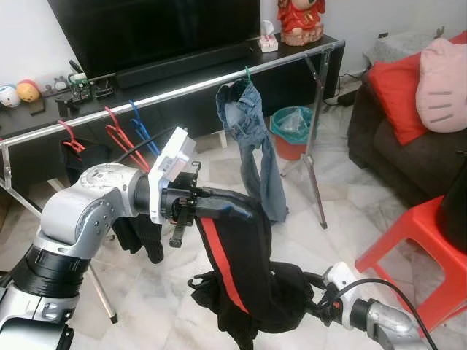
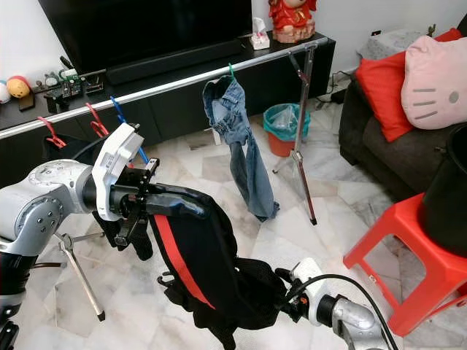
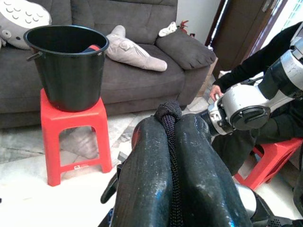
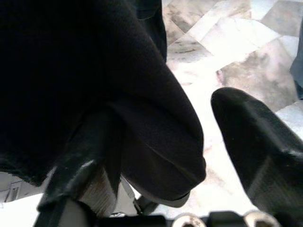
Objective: Hang hanger
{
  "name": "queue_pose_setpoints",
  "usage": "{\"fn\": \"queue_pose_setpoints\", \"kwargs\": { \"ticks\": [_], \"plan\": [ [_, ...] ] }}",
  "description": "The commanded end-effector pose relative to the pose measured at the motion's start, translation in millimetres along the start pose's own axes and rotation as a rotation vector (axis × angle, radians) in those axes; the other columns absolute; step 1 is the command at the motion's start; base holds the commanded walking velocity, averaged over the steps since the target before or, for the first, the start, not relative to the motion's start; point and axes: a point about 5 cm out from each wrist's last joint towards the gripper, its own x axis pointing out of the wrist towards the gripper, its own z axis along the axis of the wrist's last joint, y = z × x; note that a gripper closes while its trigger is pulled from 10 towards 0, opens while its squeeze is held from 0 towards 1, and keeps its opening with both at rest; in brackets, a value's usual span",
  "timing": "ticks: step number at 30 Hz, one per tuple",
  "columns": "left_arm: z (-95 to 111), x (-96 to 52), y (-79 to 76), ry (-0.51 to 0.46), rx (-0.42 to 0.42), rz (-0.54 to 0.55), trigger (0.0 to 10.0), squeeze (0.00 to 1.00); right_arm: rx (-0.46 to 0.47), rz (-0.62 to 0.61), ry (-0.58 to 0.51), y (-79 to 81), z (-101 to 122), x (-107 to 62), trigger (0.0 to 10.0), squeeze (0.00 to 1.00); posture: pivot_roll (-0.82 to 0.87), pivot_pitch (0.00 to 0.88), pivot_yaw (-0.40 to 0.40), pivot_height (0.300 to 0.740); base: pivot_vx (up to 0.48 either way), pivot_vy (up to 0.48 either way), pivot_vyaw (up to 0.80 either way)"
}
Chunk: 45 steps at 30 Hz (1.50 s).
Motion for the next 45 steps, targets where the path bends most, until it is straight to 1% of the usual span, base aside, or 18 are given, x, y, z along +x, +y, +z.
{"fn": "queue_pose_setpoints", "kwargs": {
  "ticks": [1,18,27,29,31,32,33,34,35,36,37,42,45],
  "plan": [
    [7.7,-4.6,-1.6,-0.009,0.029,0.004,10.0,0.0,0.018,0.007,-0.014,1.8,-0.1,1.8,0.0,0.0,0.14,0.022,0.154,0.74,0.0,0.0,0.0],
    [6.2,-4.1,-0.1,-0.008,0.03,0.012,10.0,0.0,0.019,0.019,-0.038,-1.6,4.7,-0.7,0.0,0.0,0.14,0.02,0.153,0.74,0.0,0.0,0.0],
    [3.6,-3.4,0.4,-0.005,0.031,0.018,10.0,0.0,0.014,0.024,-0.066,-2.7,8.9,-0.9,0.0,0.0,0.13,0.003,0.149,0.74,0.0,0.0,0.0],
    [1.4,-3.3,1.9,0.003,0.035,0.031,10.0,0.0,0.011,0.02,-0.075,-3.9,10.5,-1.5,0.0,0.0,0.13,0.003,0.149,0.74,0.0,0.0,0.0],
    [-2.9,-2.7,7.1,0.033,0.058,0.087,10.0,0.0,0.007,0.021,-0.076,-4.2,11.2,-1.5,0.0,0.0,0.13,0.006,0.149,0.74,0.0,0.0,0.0],
    [-6.7,-2.5,11.4,0.059,0.084,0.128,10.0,0.0,0.007,0.021,-0.076,-4.3,11.4,-1.5,0.0,0.0,0.13,0.006,0.149,0.74,0.0,0.0,0.0],
    [-6.7,-2.5,11.4,0.059,0.084,0.128,10.0,0.0,0.007,0.021,-0.076,-4.3,11.4,-1.5,0.0,0.0,0.13,0.006,0.149,0.74,0.0,0.0,0.0],
    [-9.6,-3.1,15.3,0.072,0.11,0.16,10.0,0.0,0.007,0.022,-0.077,-4.3,11.8,-1.3,0.0,0.0,0.13,0.009,0.149,0.74,0.0,0.0,0.0],
    [-11.6,-3.8,17.6,0.077,0.113,0.177,10.0,0.0,0.006,0.023,-0.077,-4.2,11.8,-1.2,0.0,0.0,0.13,0.009,0.149,0.74,0.0,0.0,0.0],
    [-14.6,-5.1,19.0,0.08,0.108,0.183,10.0,0.17,0.005,0.026,-0.076,-4.0,11.9,-0.9,0.0,0.0,0.13,0.009,0.149,0.74,0.0,0.0,0.0],
    [-15.9,-5.6,19.0,0.083,0.1,0.183,10.0,1.0,0.005,0.026,-0.077,-3.9,12.0,-0.6,0.0,0.0,0.13,0.009,0.149,0.74,0.0,0.0,0.0],
    [-20.7,-6.2,20.2,0.107,0.092,0.205,10.0,1.0,0.006,0.031,-0.08,-3.1,12.4,0.2,0.0,0.0,0.13,0.012,0.149,0.74,0.0,0.0,0.0],
    [-25.5,-8.3,25.8,0.138,0.106,0.243,10.0,1.0,0.005,0.035,-0.079,-3.1,12.6,0.2,0.0,0.0,0.13,0.016,0.15,0.74,0.0,0.0,0.0]
  ]
}}
